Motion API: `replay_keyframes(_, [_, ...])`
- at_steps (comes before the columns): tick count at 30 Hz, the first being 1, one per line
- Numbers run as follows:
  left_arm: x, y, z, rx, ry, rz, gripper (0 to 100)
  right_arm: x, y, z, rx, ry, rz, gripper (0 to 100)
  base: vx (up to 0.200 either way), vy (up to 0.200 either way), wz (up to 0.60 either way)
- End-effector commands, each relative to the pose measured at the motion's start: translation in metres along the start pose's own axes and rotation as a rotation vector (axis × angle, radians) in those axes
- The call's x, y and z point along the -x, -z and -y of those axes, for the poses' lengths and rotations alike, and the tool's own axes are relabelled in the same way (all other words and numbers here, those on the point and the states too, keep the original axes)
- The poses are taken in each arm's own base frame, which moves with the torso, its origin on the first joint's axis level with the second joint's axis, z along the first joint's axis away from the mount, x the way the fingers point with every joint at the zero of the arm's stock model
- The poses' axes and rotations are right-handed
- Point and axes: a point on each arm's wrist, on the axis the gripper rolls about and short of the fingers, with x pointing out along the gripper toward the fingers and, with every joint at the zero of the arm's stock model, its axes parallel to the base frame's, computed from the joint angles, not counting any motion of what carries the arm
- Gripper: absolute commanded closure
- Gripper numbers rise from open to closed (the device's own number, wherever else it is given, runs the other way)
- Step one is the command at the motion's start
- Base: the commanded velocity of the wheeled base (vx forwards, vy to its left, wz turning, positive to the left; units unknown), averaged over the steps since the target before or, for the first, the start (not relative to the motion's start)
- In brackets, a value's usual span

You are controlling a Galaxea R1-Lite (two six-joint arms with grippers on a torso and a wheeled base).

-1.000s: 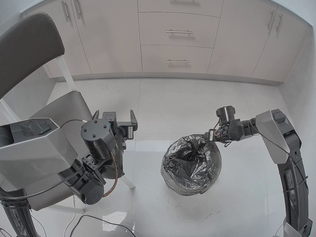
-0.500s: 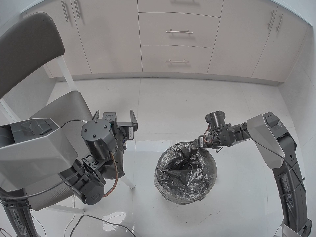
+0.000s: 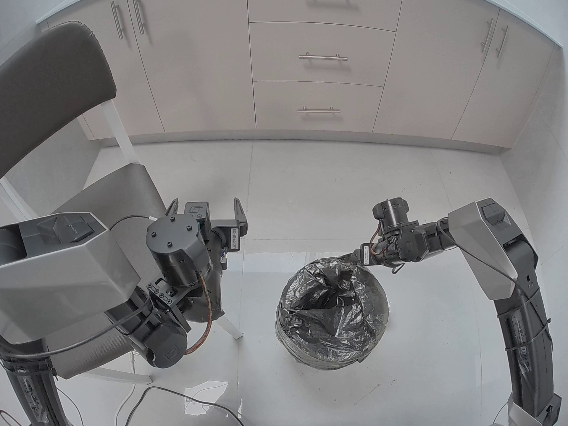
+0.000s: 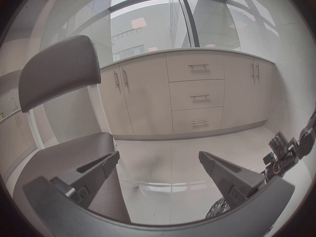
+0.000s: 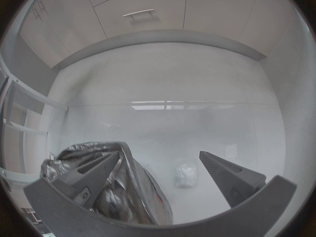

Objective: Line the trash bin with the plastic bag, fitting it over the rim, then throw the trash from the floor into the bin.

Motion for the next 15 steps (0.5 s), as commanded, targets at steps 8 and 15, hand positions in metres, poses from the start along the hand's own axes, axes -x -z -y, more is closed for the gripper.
replay_keyframes(8, [0.0,-0.002,0.0,0.003,-0.001,0.004,0,0.057,-0.015,0.0,0.002,-0.025,0.027,0,0.0,0.0,0.0])
replay_keyframes(15, [0.0,-0.001,0.0,0.002,-0.002,0.002,0,0.066,-0.013,0.006,0.006,-0.022,0.034,0,0.0,0.0,0.0])
